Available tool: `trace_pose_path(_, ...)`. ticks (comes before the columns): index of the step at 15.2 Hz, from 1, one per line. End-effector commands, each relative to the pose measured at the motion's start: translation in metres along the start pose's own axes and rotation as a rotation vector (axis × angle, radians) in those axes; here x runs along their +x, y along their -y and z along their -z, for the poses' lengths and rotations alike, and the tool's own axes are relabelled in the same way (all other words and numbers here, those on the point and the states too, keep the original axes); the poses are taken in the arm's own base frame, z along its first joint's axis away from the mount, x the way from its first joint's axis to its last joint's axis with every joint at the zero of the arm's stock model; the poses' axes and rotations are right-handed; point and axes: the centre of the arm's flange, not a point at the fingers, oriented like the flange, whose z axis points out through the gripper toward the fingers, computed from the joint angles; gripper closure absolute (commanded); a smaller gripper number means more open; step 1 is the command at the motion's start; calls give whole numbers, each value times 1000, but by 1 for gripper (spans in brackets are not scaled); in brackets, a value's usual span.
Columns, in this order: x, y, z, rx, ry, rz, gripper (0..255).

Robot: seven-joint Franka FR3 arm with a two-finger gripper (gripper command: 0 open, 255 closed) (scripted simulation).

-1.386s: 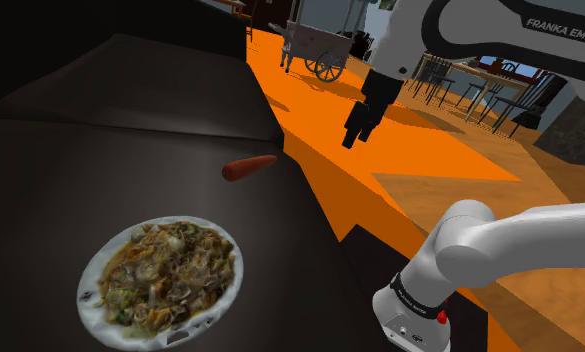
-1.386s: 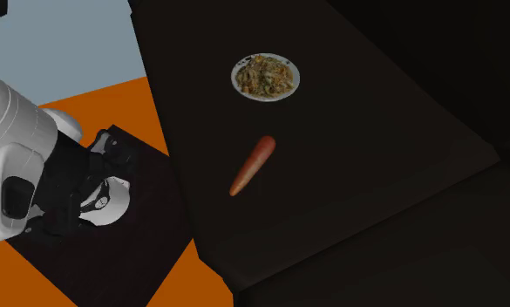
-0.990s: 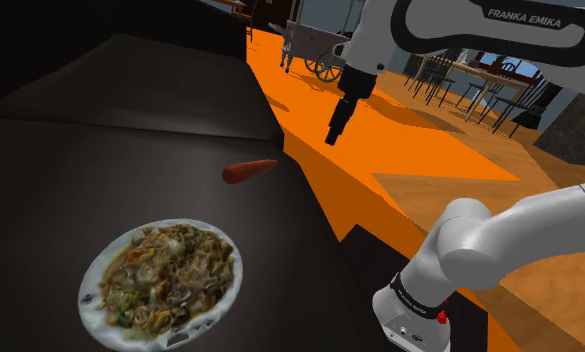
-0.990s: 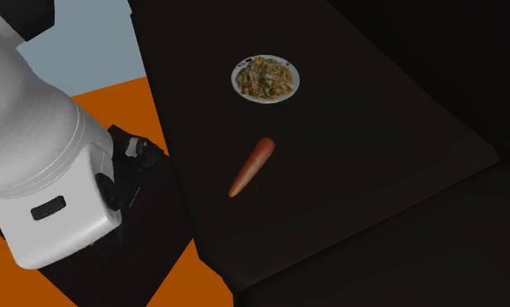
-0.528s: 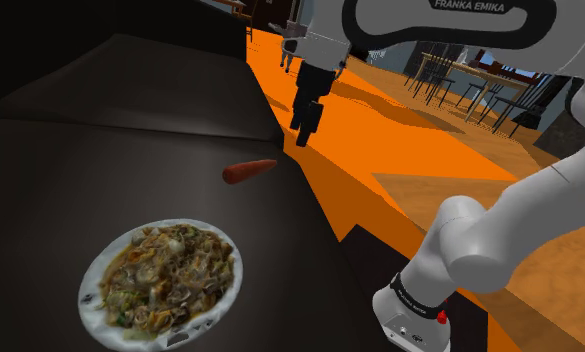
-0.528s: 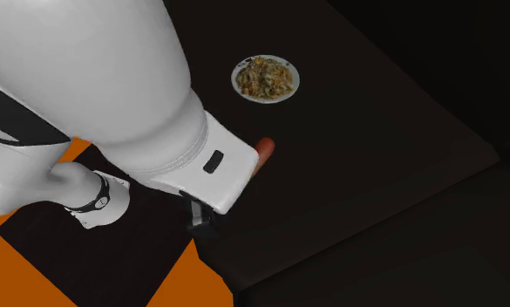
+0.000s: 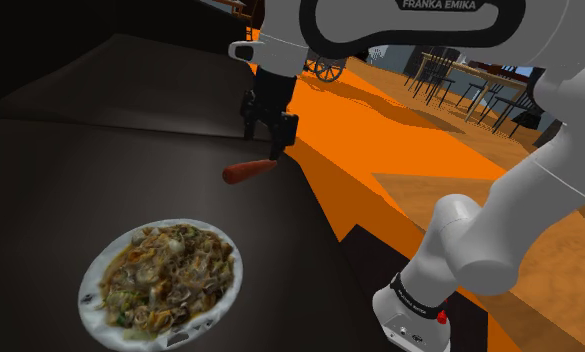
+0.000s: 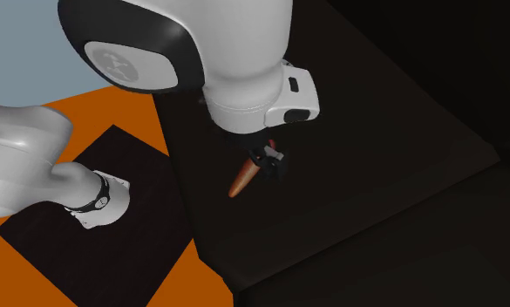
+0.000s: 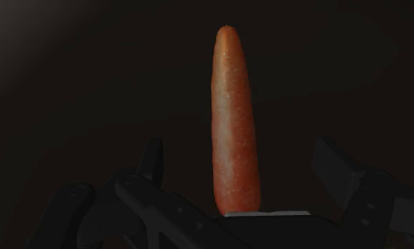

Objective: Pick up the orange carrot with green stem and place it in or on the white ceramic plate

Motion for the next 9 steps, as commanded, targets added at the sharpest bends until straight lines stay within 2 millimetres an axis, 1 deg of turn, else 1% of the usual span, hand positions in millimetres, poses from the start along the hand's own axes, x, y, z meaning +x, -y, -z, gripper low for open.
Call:
trace_pose_path(1,14,3,-7,0,1,75,0)
trace_pose_path(7,14,3,-38,0,1,75,0)
trace_pose_path(9,14,3,-41,0,1,75,0)
